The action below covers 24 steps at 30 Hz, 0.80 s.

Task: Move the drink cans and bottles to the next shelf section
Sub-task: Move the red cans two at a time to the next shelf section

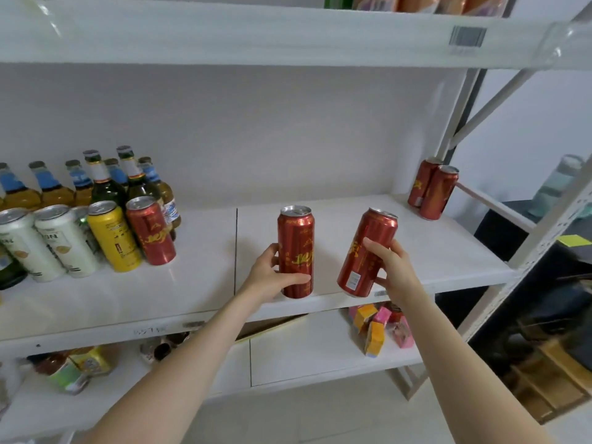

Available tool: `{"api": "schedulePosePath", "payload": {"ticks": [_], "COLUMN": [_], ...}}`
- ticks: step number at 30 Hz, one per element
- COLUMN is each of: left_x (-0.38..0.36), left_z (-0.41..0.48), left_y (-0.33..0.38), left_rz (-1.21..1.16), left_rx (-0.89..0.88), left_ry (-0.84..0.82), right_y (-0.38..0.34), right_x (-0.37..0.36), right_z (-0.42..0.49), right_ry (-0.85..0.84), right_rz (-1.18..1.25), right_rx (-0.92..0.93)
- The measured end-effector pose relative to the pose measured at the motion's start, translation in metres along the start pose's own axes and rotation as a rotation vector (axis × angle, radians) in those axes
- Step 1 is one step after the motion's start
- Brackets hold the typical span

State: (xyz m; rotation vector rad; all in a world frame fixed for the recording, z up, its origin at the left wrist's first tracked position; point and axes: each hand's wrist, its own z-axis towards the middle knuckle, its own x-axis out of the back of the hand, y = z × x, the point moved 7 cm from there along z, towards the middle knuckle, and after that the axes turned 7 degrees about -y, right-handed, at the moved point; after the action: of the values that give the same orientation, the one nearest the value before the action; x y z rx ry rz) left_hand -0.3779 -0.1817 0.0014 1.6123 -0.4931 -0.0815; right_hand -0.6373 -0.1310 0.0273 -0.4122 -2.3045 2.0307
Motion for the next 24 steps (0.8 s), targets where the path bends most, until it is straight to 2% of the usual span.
{"api": "schedulePosePath", "payload": {"ticks": [14, 24], "left_x": [-0.221, -0.293], "left_z": [0.068, 0.168], "left_y": [0.051, 0.077], "left_rz": [-0.009, 0.055], "left_rx": [0.014, -0.012], "left_ry": [0.041, 0.001], "right_y": [-0.048, -0.056], "right_x": [0.22, 0.301], "right_z": [0.044, 0.133], "right_ry": [-0.085, -0.027], "right_rz": [-0.055, -0.044], "right_rx": [0.025, 0.084]}}
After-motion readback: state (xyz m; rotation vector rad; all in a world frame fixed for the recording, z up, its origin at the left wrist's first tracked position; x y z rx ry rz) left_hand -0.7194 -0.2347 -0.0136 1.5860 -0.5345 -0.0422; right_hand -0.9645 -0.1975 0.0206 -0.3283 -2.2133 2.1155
